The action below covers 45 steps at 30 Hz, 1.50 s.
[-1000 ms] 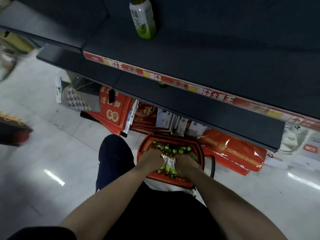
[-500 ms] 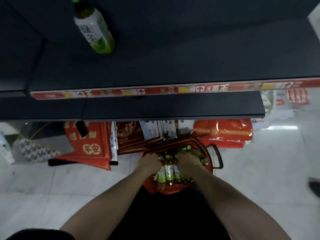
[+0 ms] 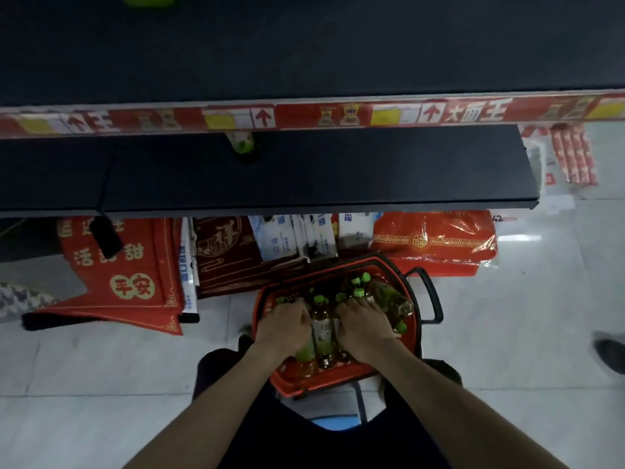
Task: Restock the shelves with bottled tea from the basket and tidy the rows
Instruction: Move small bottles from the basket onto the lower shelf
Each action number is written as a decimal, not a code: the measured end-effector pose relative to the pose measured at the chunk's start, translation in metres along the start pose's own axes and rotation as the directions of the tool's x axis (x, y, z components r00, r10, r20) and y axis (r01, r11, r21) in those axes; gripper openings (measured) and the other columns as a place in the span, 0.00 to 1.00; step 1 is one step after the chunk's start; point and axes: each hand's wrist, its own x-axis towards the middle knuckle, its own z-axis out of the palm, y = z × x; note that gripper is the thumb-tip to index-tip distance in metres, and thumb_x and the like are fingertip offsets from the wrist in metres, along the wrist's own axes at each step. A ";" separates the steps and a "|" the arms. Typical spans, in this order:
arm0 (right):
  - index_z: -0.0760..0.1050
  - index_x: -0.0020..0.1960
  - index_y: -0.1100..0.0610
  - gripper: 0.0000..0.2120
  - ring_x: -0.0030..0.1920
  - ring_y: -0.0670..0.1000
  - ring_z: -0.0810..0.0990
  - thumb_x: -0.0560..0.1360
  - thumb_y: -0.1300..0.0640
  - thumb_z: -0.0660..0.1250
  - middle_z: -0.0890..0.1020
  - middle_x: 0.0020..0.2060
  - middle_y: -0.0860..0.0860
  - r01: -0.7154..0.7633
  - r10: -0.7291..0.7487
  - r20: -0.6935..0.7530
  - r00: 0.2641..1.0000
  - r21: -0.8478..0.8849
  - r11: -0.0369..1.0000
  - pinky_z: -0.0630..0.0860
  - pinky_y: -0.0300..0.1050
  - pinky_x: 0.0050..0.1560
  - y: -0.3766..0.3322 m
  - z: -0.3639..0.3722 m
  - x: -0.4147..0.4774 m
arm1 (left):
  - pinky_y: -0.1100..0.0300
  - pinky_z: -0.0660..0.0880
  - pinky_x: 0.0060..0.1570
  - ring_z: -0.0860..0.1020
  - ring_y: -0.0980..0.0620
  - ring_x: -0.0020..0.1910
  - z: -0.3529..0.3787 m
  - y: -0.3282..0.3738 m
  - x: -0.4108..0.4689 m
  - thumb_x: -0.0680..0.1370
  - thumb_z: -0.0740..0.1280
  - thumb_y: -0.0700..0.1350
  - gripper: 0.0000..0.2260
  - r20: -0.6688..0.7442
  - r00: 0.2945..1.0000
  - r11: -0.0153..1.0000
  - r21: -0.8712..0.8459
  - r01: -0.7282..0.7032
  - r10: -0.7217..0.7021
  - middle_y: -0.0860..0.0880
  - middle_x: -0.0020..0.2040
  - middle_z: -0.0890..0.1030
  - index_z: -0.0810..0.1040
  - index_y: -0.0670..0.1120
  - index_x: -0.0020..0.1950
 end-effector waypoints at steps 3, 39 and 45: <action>0.72 0.70 0.53 0.18 0.69 0.56 0.72 0.83 0.49 0.57 0.76 0.66 0.52 0.057 -0.058 -0.072 0.996 -0.010 0.998 0.70 0.55 0.70 0.007 0.025 0.031 | 0.52 0.78 0.48 0.79 0.51 0.50 0.024 -0.020 0.035 0.83 0.56 0.51 0.12 -0.093 0.995 1.000 -0.010 -0.023 0.022 0.53 0.49 0.80 0.79 0.52 0.51; 0.76 0.64 0.54 0.17 0.63 0.57 0.76 0.79 0.49 0.62 0.80 0.60 0.52 0.192 -0.298 -0.633 0.715 -0.232 0.954 0.73 0.55 0.63 0.022 0.181 0.098 | 0.48 0.77 0.54 0.80 0.44 0.56 0.185 -0.080 0.111 0.82 0.58 0.50 0.10 -0.582 0.767 0.958 0.088 -0.273 0.272 0.51 0.57 0.81 0.78 0.56 0.58; 0.72 0.72 0.52 0.20 0.71 0.56 0.73 0.84 0.46 0.58 0.78 0.67 0.52 0.172 -0.257 -0.661 0.705 -0.192 0.966 0.71 0.56 0.71 0.020 0.178 0.057 | 0.49 0.78 0.56 0.80 0.42 0.59 0.183 -0.103 0.070 0.83 0.59 0.51 0.13 -0.614 0.745 0.962 0.106 -0.252 0.263 0.49 0.61 0.82 0.79 0.54 0.64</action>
